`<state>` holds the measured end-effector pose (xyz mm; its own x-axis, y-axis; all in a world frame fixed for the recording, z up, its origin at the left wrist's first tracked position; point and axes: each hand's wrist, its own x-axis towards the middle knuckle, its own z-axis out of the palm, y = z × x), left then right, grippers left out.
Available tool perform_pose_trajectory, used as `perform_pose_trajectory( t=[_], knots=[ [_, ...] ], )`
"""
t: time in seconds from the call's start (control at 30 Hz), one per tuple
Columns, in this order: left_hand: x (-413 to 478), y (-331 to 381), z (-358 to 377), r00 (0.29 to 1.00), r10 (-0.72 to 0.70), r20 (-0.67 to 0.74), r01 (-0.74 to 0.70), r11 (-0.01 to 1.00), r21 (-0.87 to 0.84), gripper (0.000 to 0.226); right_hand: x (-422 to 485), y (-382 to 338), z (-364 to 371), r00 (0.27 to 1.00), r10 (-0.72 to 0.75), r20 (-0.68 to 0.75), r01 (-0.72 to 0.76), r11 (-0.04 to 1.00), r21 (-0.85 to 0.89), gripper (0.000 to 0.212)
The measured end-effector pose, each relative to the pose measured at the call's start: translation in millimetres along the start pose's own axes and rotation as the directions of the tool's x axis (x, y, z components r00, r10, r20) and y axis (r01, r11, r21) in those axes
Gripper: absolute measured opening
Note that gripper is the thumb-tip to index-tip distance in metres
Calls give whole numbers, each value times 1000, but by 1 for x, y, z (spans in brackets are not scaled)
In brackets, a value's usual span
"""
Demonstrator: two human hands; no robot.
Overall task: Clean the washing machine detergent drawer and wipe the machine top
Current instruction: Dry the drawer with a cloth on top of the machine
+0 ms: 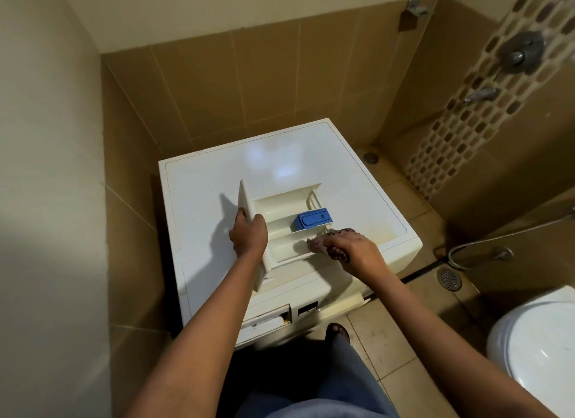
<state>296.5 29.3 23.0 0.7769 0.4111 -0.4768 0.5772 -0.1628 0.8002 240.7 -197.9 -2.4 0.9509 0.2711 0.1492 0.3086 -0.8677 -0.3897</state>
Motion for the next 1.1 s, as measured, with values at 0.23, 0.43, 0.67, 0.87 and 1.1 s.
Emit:
perform_pose_trajectory(
  t=[0.23,0.43,0.67,0.87,1.1],
  knots=[
    [2,-2,4,999,-36,-14,36,999,-19,68,7,-89,45,993,-117,-11,117,990,75,22],
    [0,-1,1,1000,-21,11,21,1000,6,69,15,-58,34,982,-115,147,113,993,23,22],
    [-6,5,-5,999,21,30,-21,1000,-6,61,11,-8,0,987,-65,145,58,997,49,26],
    [-1,4,-20,995,61,74,-62,998,4,39,9,3,-42,882,452,129,-349,447,823,25],
    [30,-2,-60,983,0,183,-10,999,51,32,19,20,-49,715,659,232,-335,31,942,15]
  ],
)
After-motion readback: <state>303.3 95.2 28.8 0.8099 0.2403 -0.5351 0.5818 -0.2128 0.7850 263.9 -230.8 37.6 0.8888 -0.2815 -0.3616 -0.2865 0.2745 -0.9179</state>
